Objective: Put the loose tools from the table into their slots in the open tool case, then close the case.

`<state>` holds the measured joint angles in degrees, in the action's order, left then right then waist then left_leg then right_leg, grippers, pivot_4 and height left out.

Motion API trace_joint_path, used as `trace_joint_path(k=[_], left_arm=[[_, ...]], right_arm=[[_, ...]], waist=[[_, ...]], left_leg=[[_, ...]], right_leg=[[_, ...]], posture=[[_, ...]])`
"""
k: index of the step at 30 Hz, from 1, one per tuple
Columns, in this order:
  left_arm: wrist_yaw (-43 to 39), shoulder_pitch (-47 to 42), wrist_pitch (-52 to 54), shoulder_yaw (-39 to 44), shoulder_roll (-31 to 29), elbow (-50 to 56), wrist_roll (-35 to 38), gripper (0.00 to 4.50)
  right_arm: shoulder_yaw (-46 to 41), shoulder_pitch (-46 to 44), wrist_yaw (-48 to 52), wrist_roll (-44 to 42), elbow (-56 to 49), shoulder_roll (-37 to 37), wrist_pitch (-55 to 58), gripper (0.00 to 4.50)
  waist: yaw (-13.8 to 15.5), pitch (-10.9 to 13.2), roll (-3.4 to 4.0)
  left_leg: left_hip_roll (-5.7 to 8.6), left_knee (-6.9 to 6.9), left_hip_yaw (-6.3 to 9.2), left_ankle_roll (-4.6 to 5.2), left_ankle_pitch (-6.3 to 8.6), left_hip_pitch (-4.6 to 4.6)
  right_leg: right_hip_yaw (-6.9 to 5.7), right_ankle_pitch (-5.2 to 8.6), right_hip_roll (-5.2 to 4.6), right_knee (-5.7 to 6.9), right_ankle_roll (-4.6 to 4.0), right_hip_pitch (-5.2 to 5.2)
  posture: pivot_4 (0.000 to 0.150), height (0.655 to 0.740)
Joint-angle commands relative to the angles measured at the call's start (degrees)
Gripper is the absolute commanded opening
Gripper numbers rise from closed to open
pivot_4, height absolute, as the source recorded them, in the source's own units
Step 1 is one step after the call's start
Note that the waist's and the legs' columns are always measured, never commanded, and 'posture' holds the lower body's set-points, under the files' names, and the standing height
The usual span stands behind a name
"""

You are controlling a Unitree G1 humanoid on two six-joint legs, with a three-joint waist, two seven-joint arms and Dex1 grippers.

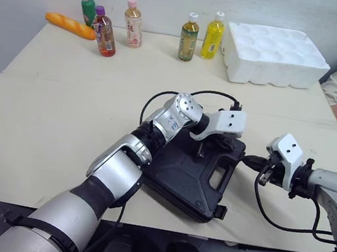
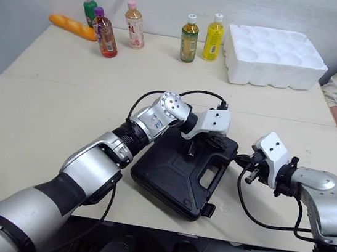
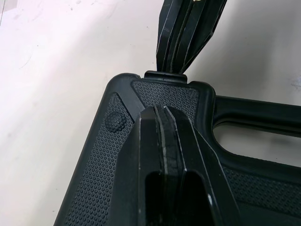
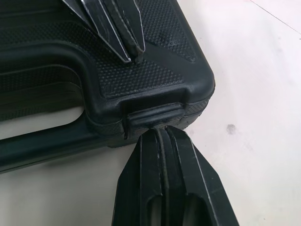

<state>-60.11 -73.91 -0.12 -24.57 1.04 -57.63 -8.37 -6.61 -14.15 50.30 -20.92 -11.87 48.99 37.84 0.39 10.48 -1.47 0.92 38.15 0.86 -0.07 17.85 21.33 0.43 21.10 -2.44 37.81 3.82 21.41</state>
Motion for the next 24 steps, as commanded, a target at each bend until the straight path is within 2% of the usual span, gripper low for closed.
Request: trace_joint_path(k=[1,24], left_arm=[[-1.2,3.4,1.7,-3.9,0.2,-3.8,-4.9,0.04],[-1.7,4.3,1.9,-4.2,0.4,-2.6,-4.8,0.04]], right_arm=[[-1.0,-1.6,0.4,-2.4,-2.9,-0.5,0.7,0.0],[-0.8,-3.3,0.1,-3.2,-3.7,-2.3,1.3,0.0]], waist=[[-0.1,0.0,-0.01],[-0.7,0.0,-0.02]], left_leg=[[0.0,0.0,0.0,0.0,0.0,-0.01],[-0.03,-0.02,-0.01,-0.02,-0.01,-0.05]], right_leg=[[0.0,0.0,0.0,0.01,0.0,0.0],[0.02,0.0,0.03,0.05,0.0,0.0]], posture=[[0.15,0.74],[0.15,0.74]])
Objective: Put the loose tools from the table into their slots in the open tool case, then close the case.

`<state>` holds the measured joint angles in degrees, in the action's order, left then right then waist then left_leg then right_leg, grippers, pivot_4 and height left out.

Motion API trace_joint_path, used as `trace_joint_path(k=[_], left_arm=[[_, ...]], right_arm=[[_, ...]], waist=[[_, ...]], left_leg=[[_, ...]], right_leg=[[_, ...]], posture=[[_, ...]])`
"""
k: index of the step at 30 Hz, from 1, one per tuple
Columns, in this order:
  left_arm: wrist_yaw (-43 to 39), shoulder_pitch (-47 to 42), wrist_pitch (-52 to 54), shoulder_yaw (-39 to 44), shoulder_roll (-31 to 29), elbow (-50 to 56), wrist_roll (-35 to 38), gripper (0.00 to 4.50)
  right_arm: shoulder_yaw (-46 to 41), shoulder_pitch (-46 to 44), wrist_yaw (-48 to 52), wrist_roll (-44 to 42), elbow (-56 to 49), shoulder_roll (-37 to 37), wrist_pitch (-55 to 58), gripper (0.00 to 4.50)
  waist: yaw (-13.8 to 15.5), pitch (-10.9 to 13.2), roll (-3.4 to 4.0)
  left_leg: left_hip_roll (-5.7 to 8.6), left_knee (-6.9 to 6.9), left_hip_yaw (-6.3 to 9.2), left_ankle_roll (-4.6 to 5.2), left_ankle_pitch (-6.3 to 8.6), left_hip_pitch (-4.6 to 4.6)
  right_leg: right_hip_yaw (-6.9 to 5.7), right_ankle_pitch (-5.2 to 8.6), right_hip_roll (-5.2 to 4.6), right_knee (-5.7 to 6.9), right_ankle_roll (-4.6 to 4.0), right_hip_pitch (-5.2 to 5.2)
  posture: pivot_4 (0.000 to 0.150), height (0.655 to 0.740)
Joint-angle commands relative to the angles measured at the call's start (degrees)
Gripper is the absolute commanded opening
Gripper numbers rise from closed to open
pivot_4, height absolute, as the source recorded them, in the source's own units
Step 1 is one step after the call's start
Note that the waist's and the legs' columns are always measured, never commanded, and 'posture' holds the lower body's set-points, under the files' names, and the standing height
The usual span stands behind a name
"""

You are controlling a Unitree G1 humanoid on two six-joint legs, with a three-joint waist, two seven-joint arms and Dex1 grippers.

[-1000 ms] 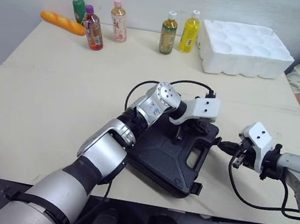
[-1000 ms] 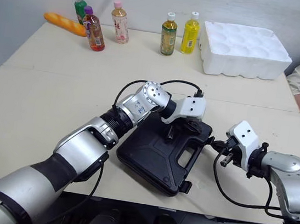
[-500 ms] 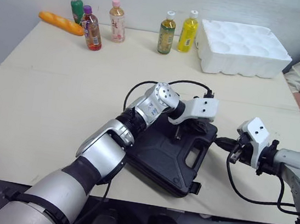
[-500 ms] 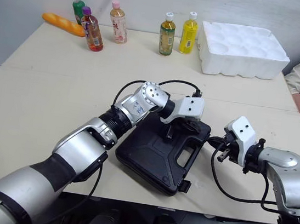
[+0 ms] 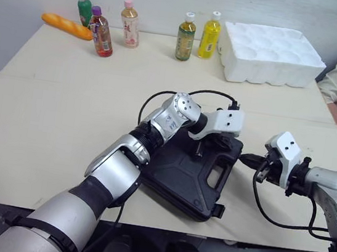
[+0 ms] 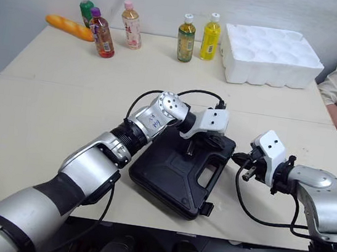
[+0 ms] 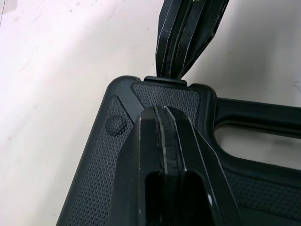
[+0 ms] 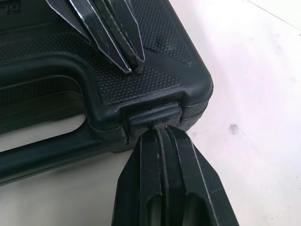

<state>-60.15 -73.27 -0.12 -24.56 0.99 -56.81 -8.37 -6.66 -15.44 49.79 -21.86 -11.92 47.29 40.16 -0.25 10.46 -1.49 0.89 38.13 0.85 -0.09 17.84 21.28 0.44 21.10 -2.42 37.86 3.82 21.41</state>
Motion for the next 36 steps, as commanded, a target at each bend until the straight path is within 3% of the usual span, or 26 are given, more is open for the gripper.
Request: trace_joint_path(k=[1,10,15,19,24,29,36], left_arm=[[-1.7,3.7,1.9,-4.2,0.4,-3.3,-4.8,0.04],[-1.9,4.0,2.0,-4.1,0.1,-2.9,-4.7,0.04],[-2.5,3.0,2.0,-0.2,-0.9,-1.3,-1.2,0.04],[-16.4,5.7,8.9,5.6,-4.5,14.6,9.9,0.04],[-26.2,12.8,21.6,4.2,-11.7,37.9,17.3,0.04],[-28.2,21.0,26.4,-3.2,-19.3,54.4,16.5,0.04],[-21.2,23.1,24.9,-9.4,-18.8,53.3,11.7,0.04]], right_arm=[[-0.7,-2.1,0.6,-2.2,-3.7,-0.7,-1.1,0.0],[-0.9,-0.9,0.9,-1.5,-3.4,0.3,-1.4,0.0],[-3.4,3.8,1.2,0.5,-3.6,3.7,-2.8,0.0],[-12.8,12.0,4.0,-4.7,-9.2,6.0,-0.1,0.0],[-20.5,24.2,9.3,-11.4,-20.0,7.2,3.3,0.0],[-24.1,37.6,11.6,-16.0,-30.5,6.0,6.0,0.0],[-18.3,39.5,6.5,-14.6,-33.4,4.7,5.4,0.0]], waist=[[-0.1,0.0,0.0],[-0.1,0.0,-0.01],[0.4,0.0,-0.01],[0.4,0.1,0.1],[0.4,0.2,0.25],[0.4,0.1,0.34],[0.5,0.1,0.32]], left_leg=[[0.0,-0.01,0.0,0.0,0.0,-0.01],[-0.01,-0.02,-0.01,0.0,0.0,-0.03],[0.0,-0.05,0.0,0.0,0.0,0.01],[0.01,-0.05,-0.01,-0.02,-0.01,0.13],[-0.04,-0.07,0.08,-0.11,-0.06,0.24],[-0.04,-0.08,0.1,-0.09,-0.05,0.12],[0.01,0.02,0.11,0.12,-0.03,0.1]], right_leg=[[0.0,0.0,0.0,0.0,0.0,0.0],[0.02,0.0,0.01,0.01,0.0,0.0],[0.0,0.0,0.0,-0.03,0.0,0.02],[-0.01,0.0,-0.01,-0.01,0.0,0.1],[-0.07,0.0,0.05,0.01,0.0,0.18],[-0.03,0.0,0.07,-0.1,0.0,-0.03],[0.0,-0.04,0.02,-0.11,0.08,-0.08]], posture=[[0.15,0.74],[0.15,0.74],[0.15,0.74],[0.15,0.74],[0.15,0.74],[0.15,0.74],[0.15,0.74]])
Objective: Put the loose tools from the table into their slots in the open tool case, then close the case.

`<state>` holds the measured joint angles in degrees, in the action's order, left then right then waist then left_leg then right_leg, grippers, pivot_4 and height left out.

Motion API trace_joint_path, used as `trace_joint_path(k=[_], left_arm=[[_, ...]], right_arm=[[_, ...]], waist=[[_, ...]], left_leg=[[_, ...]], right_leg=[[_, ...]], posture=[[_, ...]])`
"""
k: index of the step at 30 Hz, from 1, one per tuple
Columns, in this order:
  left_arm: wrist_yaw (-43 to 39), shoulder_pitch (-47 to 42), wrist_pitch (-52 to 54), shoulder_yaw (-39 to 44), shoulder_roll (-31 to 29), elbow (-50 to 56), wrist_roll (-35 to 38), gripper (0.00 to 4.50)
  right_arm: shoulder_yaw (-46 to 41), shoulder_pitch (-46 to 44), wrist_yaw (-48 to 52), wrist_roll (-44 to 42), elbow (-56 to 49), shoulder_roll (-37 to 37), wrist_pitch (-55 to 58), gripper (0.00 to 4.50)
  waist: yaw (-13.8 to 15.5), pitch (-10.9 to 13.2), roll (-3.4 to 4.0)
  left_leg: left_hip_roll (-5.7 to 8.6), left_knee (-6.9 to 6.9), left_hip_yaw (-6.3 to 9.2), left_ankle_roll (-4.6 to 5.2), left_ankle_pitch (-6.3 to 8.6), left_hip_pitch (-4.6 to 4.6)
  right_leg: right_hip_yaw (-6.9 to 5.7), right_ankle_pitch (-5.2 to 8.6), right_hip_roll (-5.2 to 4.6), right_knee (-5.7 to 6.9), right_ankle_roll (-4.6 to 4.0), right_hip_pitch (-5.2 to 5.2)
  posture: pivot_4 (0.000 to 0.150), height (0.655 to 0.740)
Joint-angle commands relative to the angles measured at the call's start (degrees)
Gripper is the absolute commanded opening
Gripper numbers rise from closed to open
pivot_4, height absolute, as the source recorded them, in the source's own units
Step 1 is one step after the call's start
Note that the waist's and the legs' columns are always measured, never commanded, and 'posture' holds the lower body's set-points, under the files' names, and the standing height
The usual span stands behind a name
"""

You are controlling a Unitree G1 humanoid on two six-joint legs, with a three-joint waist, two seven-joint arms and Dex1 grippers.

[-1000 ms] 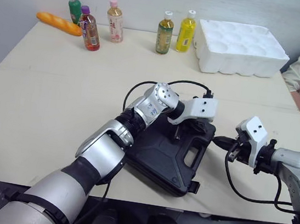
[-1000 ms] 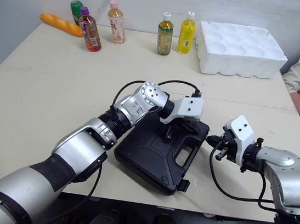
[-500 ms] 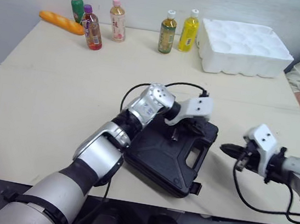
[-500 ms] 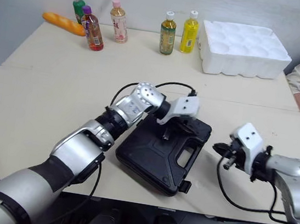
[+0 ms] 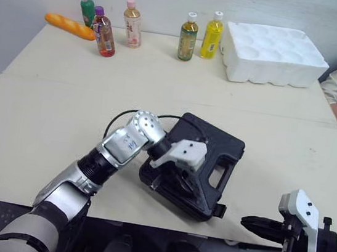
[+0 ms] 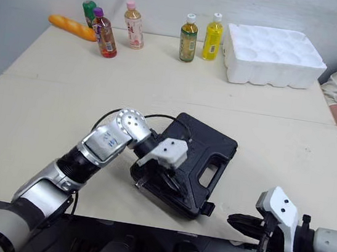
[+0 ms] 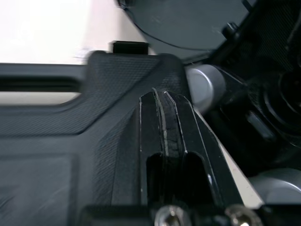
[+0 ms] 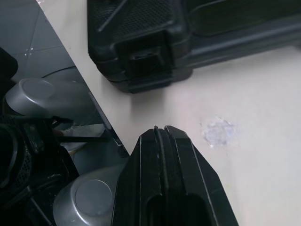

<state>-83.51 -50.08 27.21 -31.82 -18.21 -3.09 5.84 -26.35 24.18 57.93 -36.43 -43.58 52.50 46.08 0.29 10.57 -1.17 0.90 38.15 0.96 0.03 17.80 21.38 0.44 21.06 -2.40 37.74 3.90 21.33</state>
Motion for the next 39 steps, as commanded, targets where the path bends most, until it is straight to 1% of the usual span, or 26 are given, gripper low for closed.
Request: trace_joint_path(k=[1,4,6,8,9,12,25,28,34,36,37,39], left_arm=[[2.7,0.1,-3.6,-2.9,0.5,-1.1,-3.4,0.04],[3.1,0.5,-4.3,-6.1,-0.1,-2.3,-6.1,0.04],[4.6,0.5,-9.1,-8.8,-1.5,-4.0,-10.3,0.04],[4.9,0.7,-13.7,-10.5,-2.9,-5.2,-12.9,0.04],[4.6,0.8,-13.8,-10.6,-3.0,-5.4,-12.6,0.04],[4.5,1.4,-11.9,-10.1,-2.5,-4.8,-11.2,0.04],[5.8,0.9,-11.6,-9.7,-1.9,-5.7,-11.1,0.04],[6.1,0.9,-11.4,-9.5,-1.7,-5.8,-11.0,0.04],[6.4,1.1,-11.7,-9.0,-1.6,-6.0,-10.9,0.04],[6.2,1.3,-11.6,-7.9,-1.4,-5.9,-9.7,0.04],[6.0,1.5,-11.5,-6.1,-0.9,-5.5,-7.4,0.04],[4.1,1.7,-3.7,2.4,0.7,-1.9,3.9,0.04]], right_arm=[[2.1,-0.5,-2.2,0.0,-1.7,-0.5,-0.6,0.0],[4.8,-2.0,-3.4,0.4,-1.2,-0.2,-0.7,0.0],[6.3,-3.1,-4.1,0.4,-0.9,-0.1,-0.7,0.0],[7.9,-4.5,-4.9,0.3,-0.6,-0.2,-0.5,0.0],[8.6,-5.1,-5.2,0.4,-0.5,-0.3,-0.4,0.0],[12.3,-7.4,-6.2,1.4,0.4,-0.5,-0.9,0.0],[15.9,-15.8,-8.8,-1.8,0.8,-2.3,0.9,0.0],[15.3,-17.8,-9.6,-4.6,0.1,-3.5,2.8,0.0],[15.8,-17.6,-9.1,-2.9,-0.2,-2.2,2.8,0.0],[15.4,-17.0,-8.8,-1.8,0.1,-1.5,2.0,0.0],[14.8,-16.4,-8.4,-1.1,0.4,-0.8,1.4,0.0],[10.9,-14.3,-6.3,-1.6,1.0,0.8,1.3,0.0]], waist=[[-0.2,0.0,0.0],[-0.1,0.0,0.0],[0.0,0.0,-0.04],[0.1,-0.2,-0.08],[0.1,-0.3,-0.13],[-0.3,-0.5,-0.18],[-0.5,-0.9,-0.2],[-0.6,-0.9,-0.25],[-0.7,-0.9,-0.25],[-0.6,-0.9,-0.25],[-0.6,-0.9,-0.25],[-0.5,-0.9,-0.12]], left_leg=[[0.0,-0.01,-0.01,-0.01,0.0,0.01],[0.0,-0.04,-0.01,-0.01,-0.01,0.0],[0.0,-0.03,0.0,-0.01,-0.01,-0.08],[0.0,-0.05,0.03,0.05,0.03,-0.3],[-0.01,-0.07,0.06,0.32,0.19,-0.4],[-0.02,-0.18,0.08,0.51,0.36,-0.91],[-0.06,-0.22,0.1,0.55,0.38,-0.93],[-0.08,-0.25,0.1,0.55,0.38,-0.95],[-0.1,-0.3,0.09,0.56,0.39,-0.96],[-0.1,-0.3,0.09,0.56,0.39,-0.95],[-0.1,-0.31,0.09,0.56,0.39,-0.95],[-0.1,-0.32,0.09,0.57,0.39,-0.89]], right_leg=[[0.01,0.0,0.01,-0.02,0.0,0.01],[0.0,0.0,0.01,-0.05,0.0,0.0],[0.0,0.0,0.0,-0.06,0.0,-0.09],[-0.03,0.0,0.0,-0.21,0.0,-0.37],[-0.06,0.0,0.0,-0.3,0.01,-0.53],[-0.06,0.0,-0.02,-0.5,0.01,-1.06],[-0.07,-0.01,-0.04,-0.64,0.02,-1.09],[-0.07,-0.01,-0.04,-0.64,0.01,-1.09],[-0.07,-0.01,-0.04,-0.65,0.01,-1.09],[-0.07,-0.01,-0.04,-0.67,0.01,-1.08],[-0.07,-0.01,-0.05,-0.68,0.01,-1.08],[-0.07,-0.01,-0.06,-0.7,0.01,-1.04]], posture=[[0.15,0.74],[0.15,0.74],[0.15,0.74],[0.15,0.74],[0.15,0.74],[0.15,0.74],[0.15,0.74],[0.15,0.74],[0.15,0.74],[0.15,0.74],[0.15,0.74],[0.15,0.74]])
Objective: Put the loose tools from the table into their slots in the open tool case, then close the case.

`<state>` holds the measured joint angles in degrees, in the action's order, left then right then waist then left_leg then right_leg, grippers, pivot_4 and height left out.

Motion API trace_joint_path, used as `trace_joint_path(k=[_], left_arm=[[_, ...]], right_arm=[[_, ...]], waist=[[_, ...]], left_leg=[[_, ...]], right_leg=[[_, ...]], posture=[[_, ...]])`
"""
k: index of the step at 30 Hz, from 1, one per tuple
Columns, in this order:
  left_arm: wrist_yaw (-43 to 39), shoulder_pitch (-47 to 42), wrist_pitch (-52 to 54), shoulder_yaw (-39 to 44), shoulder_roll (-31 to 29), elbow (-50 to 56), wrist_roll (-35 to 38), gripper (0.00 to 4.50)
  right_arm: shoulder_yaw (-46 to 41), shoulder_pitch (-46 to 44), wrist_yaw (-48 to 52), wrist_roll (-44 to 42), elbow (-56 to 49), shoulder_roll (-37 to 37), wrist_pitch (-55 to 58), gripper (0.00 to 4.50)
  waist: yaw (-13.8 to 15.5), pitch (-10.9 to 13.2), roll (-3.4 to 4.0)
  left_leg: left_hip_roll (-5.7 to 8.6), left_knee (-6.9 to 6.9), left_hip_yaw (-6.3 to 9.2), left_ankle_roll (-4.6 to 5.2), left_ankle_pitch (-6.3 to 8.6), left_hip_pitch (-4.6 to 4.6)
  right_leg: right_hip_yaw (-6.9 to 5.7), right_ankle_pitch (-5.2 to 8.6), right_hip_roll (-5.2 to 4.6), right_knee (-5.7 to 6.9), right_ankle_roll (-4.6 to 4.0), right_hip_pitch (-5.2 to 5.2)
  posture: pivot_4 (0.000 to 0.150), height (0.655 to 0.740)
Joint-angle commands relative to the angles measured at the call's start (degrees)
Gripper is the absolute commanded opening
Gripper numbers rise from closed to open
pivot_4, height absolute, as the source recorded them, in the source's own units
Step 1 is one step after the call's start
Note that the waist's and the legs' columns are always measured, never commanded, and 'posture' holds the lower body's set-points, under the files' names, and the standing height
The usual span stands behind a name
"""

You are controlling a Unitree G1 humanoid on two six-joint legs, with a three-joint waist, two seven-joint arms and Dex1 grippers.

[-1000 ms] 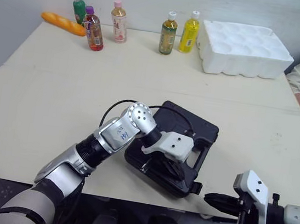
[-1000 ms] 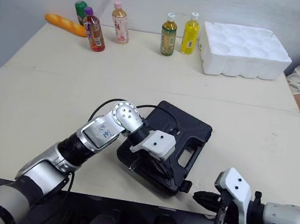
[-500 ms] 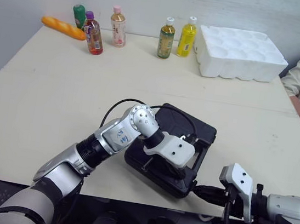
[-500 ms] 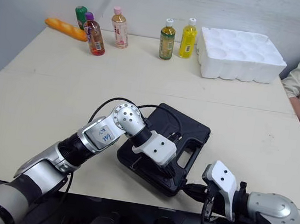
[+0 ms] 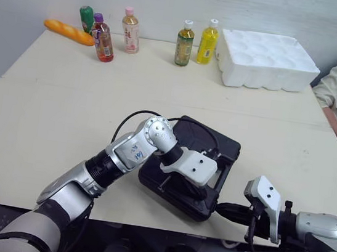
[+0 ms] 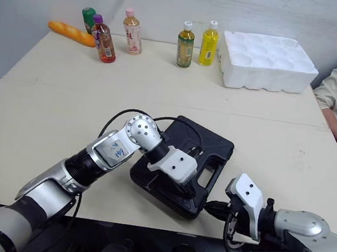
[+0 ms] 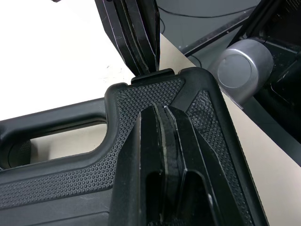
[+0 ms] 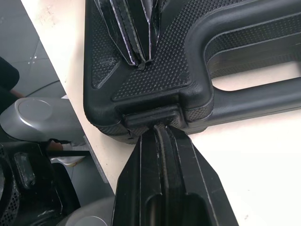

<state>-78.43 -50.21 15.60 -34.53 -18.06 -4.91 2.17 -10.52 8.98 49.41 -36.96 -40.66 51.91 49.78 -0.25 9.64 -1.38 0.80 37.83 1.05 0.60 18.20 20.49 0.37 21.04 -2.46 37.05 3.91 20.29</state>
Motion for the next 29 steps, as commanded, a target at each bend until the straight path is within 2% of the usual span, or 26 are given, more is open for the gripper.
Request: trace_joint_path(k=[1,4,5,6,7,9,11,12,16,18,22,25,29], left_arm=[[-1.4,1.8,11.5,8.2,1.1,1.2,11.6,0.04],[-1.7,1.4,19.8,18.5,-2.5,2.5,20.4,0.91],[-1.5,1.7,21.4,20.7,-4.1,2.8,22.0,1.3],[-1.3,2.0,22.3,21.8,-5.1,3.2,22.9,1.85],[-1.1,3.1,23.9,25.0,-8.2,3.6,24.4,2.16],[-0.6,4.6,25.9,28.6,-11.9,4.6,26.4,3.11],[-3.0,9.7,24.7,33.7,-20.5,5.9,26.6,4.05],[-3.7,12.0,24.6,36.0,-24.4,6.2,26.7,4.47],[-6.2,21.6,27.6,44.7,-38.2,9.1,29.4,4.47],[-6.0,26.1,27.3,49.2,-42.7,8.7,29.5,4.47],[-2.7,33.2,26.2,60.4,-46.5,6.1,28.7,4.47],[-4.0,40.5,26.6,68.8,-48.6,7.4,28.9,4.47],[-2.9,44.0,26.7,71.6,-48.4,8.8,30.0,4.47]], right_arm=[[-6.6,1.8,3.0,-1.6,-1.8,2.0,-2.5,0.0],[-16.9,5.0,8.0,-4.8,-0.3,4.3,-1.7,0.92],[-20.0,5.8,9.5,-5.5,0.2,4.9,-1.5,1.36],[-21.8,6.3,10.2,-6.0,0.6,5.2,-1.5,1.96],[-26.2,6.9,12.1,-6.4,2.2,6.2,-1.0,2.26],[-31.5,7.9,14.6,-6.9,4.1,7.2,-0.7,3.3],[-38.4,9.3,19.1,-6.9,7.8,9.3,-0.3,4.34],[-40.8,9.7,21.0,-6.8,9.3,10.2,-0.1,4.5],[-44.8,9.8,26.5,-3.9,16.0,14.2,-3.4,4.5],[-44.3,8.0,27.4,-1.9,19.4,16.0,-6.4,4.5],[-43.0,5.2,30.5,-0.4,23.9,18.7,-9.5,4.5],[-41.5,3.2,32.1,1.0,27.4,20.5,-11.2,4.5],[-38.3,0.7,33.0,1.6,29.8,21.4,-12.2,4.5]], waist=[[0.0,0.1,0.18],[0.5,0.3,0.43],[0.4,0.4,0.5],[0.4,0.4,0.52],[0.3,0.4,0.54],[0.3,0.5,0.6],[0.1,0.5,0.7],[-0.1,0.6,0.73],[-0.3,0.8,0.46],[0.0,0.9,0.47],[0.4,1.0,0.61],[0.2,1.0,0.6],[0.1,1.0,0.62]], left_leg=[[0.0,0.0,0.0,0.01,0.0,0.11],[0.02,0.25,0.04,-0.04,-0.04,1.11],[0.02,0.35,0.05,-0.29,-0.2,1.35],[0.02,0.3,0.04,-0.47,-0.31,1.35],[0.02,0.27,0.04,-0.49,-0.32,1.34],[0.02,0.23,0.02,-0.5,-0.33,1.26],[0.02,0.22,0.01,-0.32,-0.23,1.05],[0.03,0.2,-0.08,-0.13,-0.13,1.0],[0.01,-0.02,-0.05,-0.15,-0.14,0.87],[0.02,-0.1,-0.05,-0.14,-0.13,0.84],[0.08,-0.3,-0.07,-0.07,-0.1,0.84],[0.08,-0.66,-0.09,-0.08,-0.12,0.88],[0.07,-0.79,-0.11,-0.1,-0.12,0.91]], right_leg=[[0.0,0.0,-0.02,0.0,0.0,0.11],[-0.08,-0.02,0.0,0.3,0.04,1.07],[-0.11,-0.02,0.02,0.4,0.04,1.31],[-0.11,-0.02,0.06,0.39,0.04,1.33],[-0.12,-0.02,0.08,0.4,0.04,1.33],[-0.1,-0.02,0.09,0.4,0.03,1.28],[-0.08,-0.02,0.06,0.38,0.03,1.06],[0.02,-0.02,0.04,0.38,0.03,1.06],[0.03,0.02,0.03,0.36,-0.04,1.09],[0.03,0.03,-0.06,0.32,-0.06,1.08],[-0.05,0.05,-0.3,0.14,-0.09,1.05],[-0.09,0.06,-0.3,-0.09,-0.12,1.15],[-0.12,0.12,-0.29,-0.19,-0.21,1.22]], posture=[[0.15,0.74],[0.15,0.74],[0.15,0.74],[0.15,0.74],[0.15,0.74],[0.15,0.74],[0.15,0.74],[0.15,0.74],[0.15,0.74],[0.15,0.74],[0.15,0.74],[0.15,0.74],[0.15,0.74]])
